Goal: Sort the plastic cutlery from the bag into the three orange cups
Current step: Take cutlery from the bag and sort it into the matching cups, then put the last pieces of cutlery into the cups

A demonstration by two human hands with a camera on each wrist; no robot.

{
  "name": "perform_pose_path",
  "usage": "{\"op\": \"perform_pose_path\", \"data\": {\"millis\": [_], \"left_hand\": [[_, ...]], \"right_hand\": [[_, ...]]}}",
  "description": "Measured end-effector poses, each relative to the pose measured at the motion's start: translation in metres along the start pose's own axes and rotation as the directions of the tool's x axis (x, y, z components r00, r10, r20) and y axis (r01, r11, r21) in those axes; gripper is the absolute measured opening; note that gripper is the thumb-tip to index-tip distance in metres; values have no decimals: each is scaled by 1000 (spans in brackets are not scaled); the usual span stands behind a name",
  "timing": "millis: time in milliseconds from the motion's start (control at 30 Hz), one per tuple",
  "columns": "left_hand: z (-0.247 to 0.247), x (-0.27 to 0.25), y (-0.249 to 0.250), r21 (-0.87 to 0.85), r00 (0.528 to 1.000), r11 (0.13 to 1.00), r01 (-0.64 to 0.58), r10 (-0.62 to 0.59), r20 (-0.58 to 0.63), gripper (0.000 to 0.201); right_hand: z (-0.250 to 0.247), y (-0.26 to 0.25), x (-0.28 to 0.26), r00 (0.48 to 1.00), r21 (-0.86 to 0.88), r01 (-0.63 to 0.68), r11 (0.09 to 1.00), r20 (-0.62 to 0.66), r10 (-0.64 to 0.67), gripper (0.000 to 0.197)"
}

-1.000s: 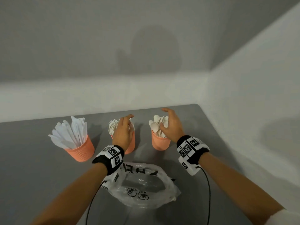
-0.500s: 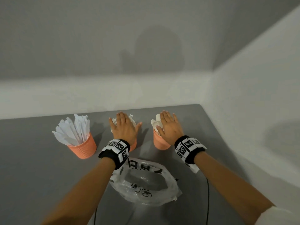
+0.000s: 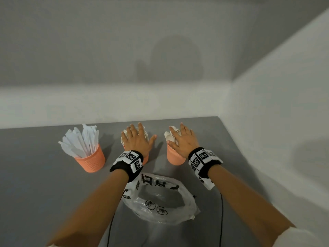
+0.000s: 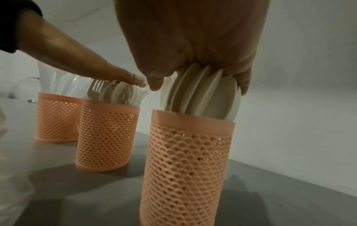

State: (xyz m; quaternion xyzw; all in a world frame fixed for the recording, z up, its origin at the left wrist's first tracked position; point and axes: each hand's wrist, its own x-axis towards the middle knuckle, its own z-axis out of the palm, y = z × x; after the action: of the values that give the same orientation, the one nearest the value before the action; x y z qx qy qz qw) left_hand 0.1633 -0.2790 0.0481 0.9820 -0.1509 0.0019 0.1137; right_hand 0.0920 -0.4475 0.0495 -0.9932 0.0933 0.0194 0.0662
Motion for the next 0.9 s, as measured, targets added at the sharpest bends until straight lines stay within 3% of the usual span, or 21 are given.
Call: {"op": "perform_pose_path", "data": {"millis": [133, 233, 300, 433, 567, 700, 800, 900], "left_hand": [[-4, 0, 1, -83, 999, 996, 30, -27, 37, 83], [-9, 0, -4, -172, 999, 985, 27, -19, 47, 82], [-14, -2, -8, -197, 999, 980, 13, -4, 49, 81], [-33, -10, -16, -311, 1000, 950, -6, 10, 11, 77], [-64, -32, -23, -556, 998, 828, -63, 36, -60, 71], [-103, -57, -33, -720, 970, 654, -233, 101, -221, 59], [-126, -78, -51, -752, 951, 582, -309, 182, -251, 34], [-130, -109, -81, -750, 926, 564, -345, 333, -176, 16]], "right_hand": [[1, 2, 1, 1000, -6, -10, 1000, 22, 10, 69], [5, 1, 0, 998, 17, 11, 1000, -60, -10, 86], [6, 0, -2, 995, -25, 30, 999, -93, -32, 77], [-5, 2, 0, 1000, -83, 17, 996, -22, -19, 52], [-15, -2, -5, 999, -18, -31, 999, 5, 32, 57], [-29, -24, -28, 986, 184, 36, 982, -169, -5, 58], [-43, -46, -50, 964, 350, 148, 925, -260, -56, 51], [-42, -66, -72, 989, 385, 124, 914, -120, -84, 63]]}}
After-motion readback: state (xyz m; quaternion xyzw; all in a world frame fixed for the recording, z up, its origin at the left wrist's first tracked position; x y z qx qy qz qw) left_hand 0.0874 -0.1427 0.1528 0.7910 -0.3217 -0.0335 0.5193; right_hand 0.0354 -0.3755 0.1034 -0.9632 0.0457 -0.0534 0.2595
